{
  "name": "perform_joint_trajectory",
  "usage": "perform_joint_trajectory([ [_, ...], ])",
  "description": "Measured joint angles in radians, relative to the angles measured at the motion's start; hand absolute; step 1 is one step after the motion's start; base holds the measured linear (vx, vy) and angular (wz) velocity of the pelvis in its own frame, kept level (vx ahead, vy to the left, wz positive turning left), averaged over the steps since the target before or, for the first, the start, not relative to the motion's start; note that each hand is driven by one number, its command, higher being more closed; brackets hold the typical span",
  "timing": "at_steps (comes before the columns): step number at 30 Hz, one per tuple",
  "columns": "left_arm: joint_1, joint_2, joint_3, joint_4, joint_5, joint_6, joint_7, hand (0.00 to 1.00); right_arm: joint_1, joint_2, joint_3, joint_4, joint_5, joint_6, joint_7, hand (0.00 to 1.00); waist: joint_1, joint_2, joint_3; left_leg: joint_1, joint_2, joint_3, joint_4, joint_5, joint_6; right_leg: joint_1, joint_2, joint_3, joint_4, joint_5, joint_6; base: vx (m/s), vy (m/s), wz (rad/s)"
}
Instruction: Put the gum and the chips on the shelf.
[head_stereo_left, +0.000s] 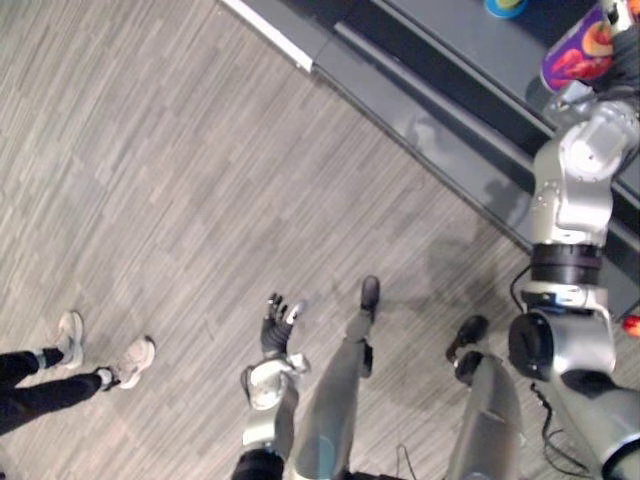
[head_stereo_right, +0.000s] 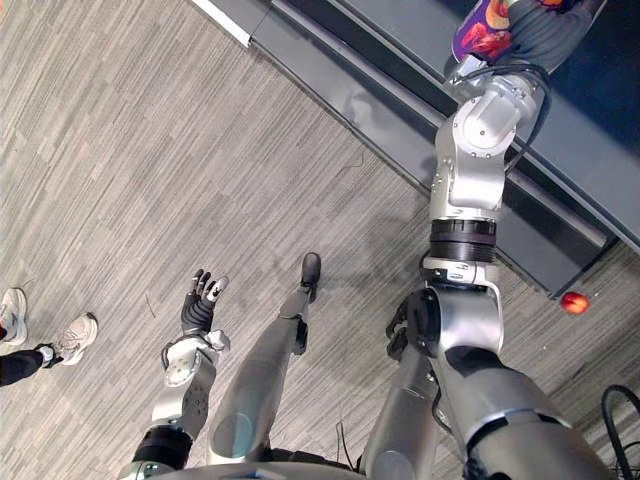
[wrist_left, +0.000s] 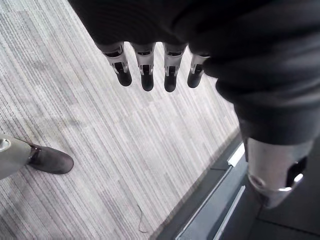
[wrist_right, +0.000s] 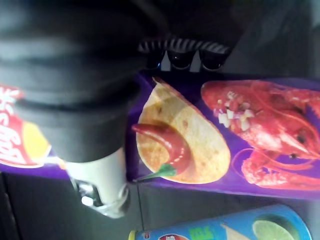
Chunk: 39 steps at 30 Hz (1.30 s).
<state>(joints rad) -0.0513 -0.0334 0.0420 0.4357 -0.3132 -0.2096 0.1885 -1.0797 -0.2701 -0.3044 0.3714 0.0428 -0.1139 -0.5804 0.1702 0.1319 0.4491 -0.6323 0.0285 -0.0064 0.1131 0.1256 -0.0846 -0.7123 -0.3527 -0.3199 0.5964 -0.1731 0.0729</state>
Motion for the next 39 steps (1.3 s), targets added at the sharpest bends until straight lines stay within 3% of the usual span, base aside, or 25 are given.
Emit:
perform_joint_trajectory([
  [28, 0.007, -0.004, -0.010, -0.030, -0.077, -0.010, 0.000, 0.00, -0.027, -0.078, 0.032, 0.117, 0.005, 0.002, -0.033, 1.00, -0.002, 0.000, 0.000, -0.080, 0.009, 0.036, 0.033, 0.004, 0.000, -0.104, -0.003, 0.027, 0.045, -0.008, -0.014, -0.01, -0.047, -0.02],
  [33, 0.007, -0.004, -0.033, -0.031, -0.077, -0.012, 0.000, 0.00, -0.029, -0.087, 0.034, 0.122, 0.004, 0.005, -0.063, 1.00, -0.002, 0.001, 0.000, -0.079, 0.010, 0.038, 0.033, 0.004, 0.000, -0.105, -0.003, 0.029, 0.046, -0.009, -0.014, 0.00, -0.050, -0.01],
  [34, 0.007, -0.004, -0.038, -0.032, -0.077, -0.014, 0.000, 0.00, -0.034, -0.087, 0.034, 0.126, -0.019, 0.009, -0.130, 1.00, -0.001, 0.001, 0.000, -0.079, 0.010, 0.042, 0.032, 0.004, -0.001, -0.110, -0.003, 0.033, 0.050, -0.009, -0.015, -0.02, -0.084, -0.04],
  [39, 0.007, -0.004, -0.039, -0.049, -0.077, -0.017, 0.001, 0.00, -0.046, -0.087, 0.015, 0.125, -0.043, 0.013, -0.156, 1.00, -0.002, 0.001, 0.000, -0.082, 0.009, 0.050, 0.029, 0.005, -0.001, -0.123, -0.003, 0.043, 0.057, -0.009, -0.015, -0.02, -0.054, -0.03],
])
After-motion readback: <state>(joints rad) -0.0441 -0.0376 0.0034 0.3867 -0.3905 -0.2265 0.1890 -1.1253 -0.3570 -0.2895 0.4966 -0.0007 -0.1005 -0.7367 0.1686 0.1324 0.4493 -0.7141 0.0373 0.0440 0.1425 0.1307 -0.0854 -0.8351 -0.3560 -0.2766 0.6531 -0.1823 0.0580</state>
